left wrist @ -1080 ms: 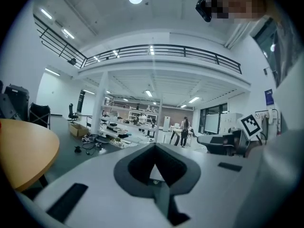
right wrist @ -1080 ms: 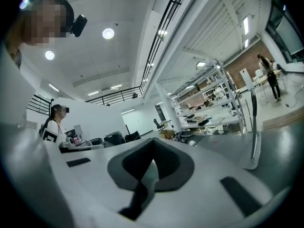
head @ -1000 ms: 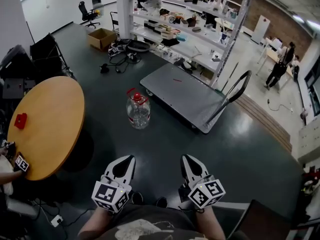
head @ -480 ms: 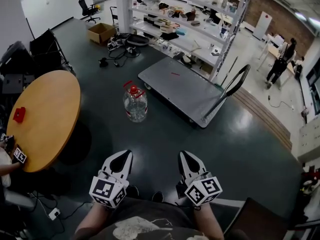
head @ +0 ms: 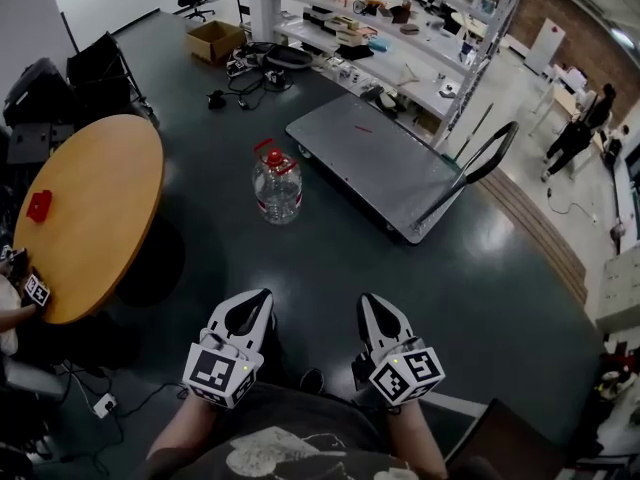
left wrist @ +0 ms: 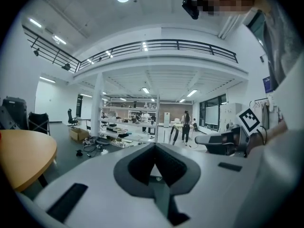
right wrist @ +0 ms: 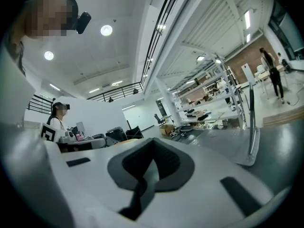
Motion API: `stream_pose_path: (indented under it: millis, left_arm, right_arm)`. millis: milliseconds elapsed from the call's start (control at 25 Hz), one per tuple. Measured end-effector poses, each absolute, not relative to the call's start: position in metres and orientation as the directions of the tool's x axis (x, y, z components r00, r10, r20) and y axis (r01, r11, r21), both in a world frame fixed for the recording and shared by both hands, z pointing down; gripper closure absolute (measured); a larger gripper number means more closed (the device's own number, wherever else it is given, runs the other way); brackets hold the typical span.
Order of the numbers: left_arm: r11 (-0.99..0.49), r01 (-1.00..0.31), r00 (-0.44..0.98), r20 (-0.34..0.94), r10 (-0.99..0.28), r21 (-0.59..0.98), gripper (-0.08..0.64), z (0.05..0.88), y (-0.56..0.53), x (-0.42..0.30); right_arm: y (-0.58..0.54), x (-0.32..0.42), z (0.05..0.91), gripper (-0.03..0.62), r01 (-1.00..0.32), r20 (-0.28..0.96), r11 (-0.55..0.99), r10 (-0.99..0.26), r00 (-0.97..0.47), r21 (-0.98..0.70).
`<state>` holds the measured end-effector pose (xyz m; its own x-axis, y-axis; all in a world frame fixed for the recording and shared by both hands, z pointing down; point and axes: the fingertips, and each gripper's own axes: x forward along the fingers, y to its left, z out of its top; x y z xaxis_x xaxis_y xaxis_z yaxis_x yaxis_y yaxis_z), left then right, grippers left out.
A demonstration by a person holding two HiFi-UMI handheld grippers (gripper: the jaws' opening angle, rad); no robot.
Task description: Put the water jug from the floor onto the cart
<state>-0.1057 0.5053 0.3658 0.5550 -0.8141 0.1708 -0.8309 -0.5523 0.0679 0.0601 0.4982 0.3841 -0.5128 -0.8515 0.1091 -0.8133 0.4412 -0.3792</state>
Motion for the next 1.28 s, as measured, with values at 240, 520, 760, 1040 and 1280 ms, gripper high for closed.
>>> stream_pose_path:
  millis: [240, 520, 760, 1040, 1280]
  left_arm:
    - [-0.550, -0.820, 0.572, 0.199, -0.796, 0.158, 0.558, 0.396, 0.450, -0.124]
    - [-0.575, -0.802, 0.598, 0.192, -0.778, 0.165, 0.558, 0.394, 0.360, -0.152]
    - [-0.605, -0.782, 0.623, 0.172, -0.763, 0.147, 0.558, 0.381, 0.297, -0.185]
    - [-0.602, -0.772, 0.634, 0.187, -0.751, 0.203, 0.558, 0.390, 0.240, -0.240]
    - [-0.605, -0.777, 0.630, 0.195, -0.752, 0.174, 0.558, 0.391, 0.202, -0.263]
  right_arm:
    - [0.454, 0.047, 0.400, 0.603, -0.842, 0.153, 0.400, -0.866, -0.477, -0.363]
    - [0.372, 0.023, 0.402, 0.603, -0.860, 0.167, 0.334, -0.891, -0.421, -0.387]
    - [0.309, -0.016, 0.391, 0.603, -0.876, 0.169, 0.326, -0.899, -0.403, -0.355]
    - [0.251, -0.061, 0.397, 0.603, -0.877, 0.188, 0.299, -0.902, -0.388, -0.376]
    - [0.221, -0.081, 0.405, 0.603, -0.882, 0.213, 0.282, -0.901, -0.379, -0.378]
